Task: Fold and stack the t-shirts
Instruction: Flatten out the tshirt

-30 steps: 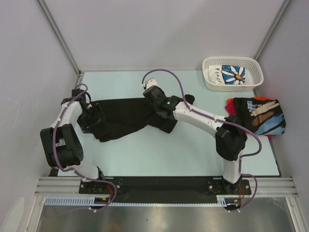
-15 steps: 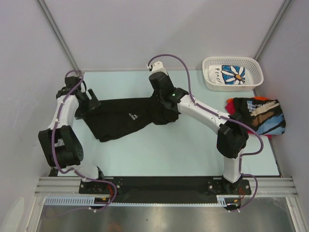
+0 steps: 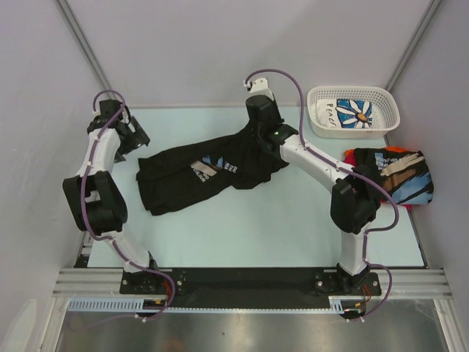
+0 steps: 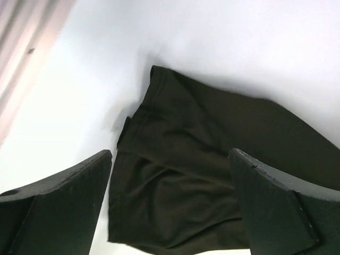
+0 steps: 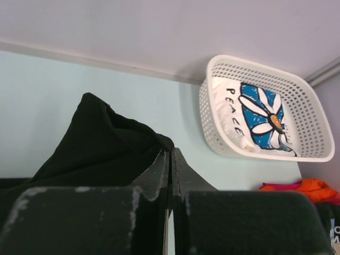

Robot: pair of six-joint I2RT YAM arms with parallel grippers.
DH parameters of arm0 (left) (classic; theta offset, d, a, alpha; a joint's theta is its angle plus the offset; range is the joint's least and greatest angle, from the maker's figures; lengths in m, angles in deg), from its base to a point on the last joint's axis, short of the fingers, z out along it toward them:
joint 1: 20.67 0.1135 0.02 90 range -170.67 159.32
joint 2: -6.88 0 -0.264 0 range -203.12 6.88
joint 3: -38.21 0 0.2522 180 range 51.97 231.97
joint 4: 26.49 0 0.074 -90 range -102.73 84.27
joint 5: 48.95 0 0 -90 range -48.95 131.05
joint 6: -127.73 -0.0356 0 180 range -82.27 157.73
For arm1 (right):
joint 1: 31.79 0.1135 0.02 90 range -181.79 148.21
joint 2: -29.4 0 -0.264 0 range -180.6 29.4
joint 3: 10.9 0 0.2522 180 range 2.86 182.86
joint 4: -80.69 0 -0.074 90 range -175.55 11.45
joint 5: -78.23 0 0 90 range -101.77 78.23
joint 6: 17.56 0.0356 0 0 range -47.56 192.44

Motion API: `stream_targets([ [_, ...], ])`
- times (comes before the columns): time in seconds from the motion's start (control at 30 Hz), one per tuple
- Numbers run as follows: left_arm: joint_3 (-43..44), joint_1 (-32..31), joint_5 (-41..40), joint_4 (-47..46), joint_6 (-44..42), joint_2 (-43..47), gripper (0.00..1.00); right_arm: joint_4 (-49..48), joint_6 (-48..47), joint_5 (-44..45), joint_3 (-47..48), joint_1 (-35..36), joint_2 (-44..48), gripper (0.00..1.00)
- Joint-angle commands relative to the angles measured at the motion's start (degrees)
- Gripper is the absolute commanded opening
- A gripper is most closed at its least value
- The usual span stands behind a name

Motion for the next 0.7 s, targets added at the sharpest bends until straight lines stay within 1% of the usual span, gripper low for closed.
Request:
stream_targets([
  [0.0, 4.8, -2.7, 3.6, 0.1, 0.3, -1.5, 0.98, -9.2, -4.7, 3.6, 3.6, -2.5, -0.9, 0.00],
  [0.17, 3.3, -6.7, 4.7, 0.5, -0.9, -3.6, 0.98, -12.1, -9.2, 3.6, 6.6, -3.4, -0.6, 0.00],
  [0.23, 2.1, -8.0, 5.0, 0.3, -1.1, -4.5, 0.98, -12.3, -9.6, 3.7, 7.1, -3.5, -0.5, 0.00],
  [0.27, 1.8, -8.3, 7.0, 0.4, -1.2, -5.9, 0.98, -12.1, -9.7, 3.6, 7.3, -3.5, -0.5, 0.00],
  [0.37, 2.3, -9.8, 5.6, 1.4, -1.7, -8.9, 0.98, -11.3, -9.6, 3.7, 6.9, -3.3, -0.7, 0.00],
  [0.43, 2.8, -10.1, 3.3, 2.0, -1.7, -9.9, 0.98, -11.1, -9.6, 4.0, 6.4, -3.1, -0.7, 0.00],
  [0.5, 4.7, -10.1, 0.9, 4.8, -1.8, -11.2, 0.98, -10.6, -9.5, 4.1, 5.6, -2.9, -0.5, 0.00],
  [0.6, 5.5, -9.6, -2.2, 6.8, -1.7, -11.7, 0.98, -10.2, -8.9, 4.4, 4.7, -2.6, -0.1, 0.00],
  [0.67, 5.2, -9.3, -2.5, 7.2, -1.2, -11.4, 0.98, -10.0, -8.8, 4.4, 4.2, -2.5, 0.0, 0.00],
])
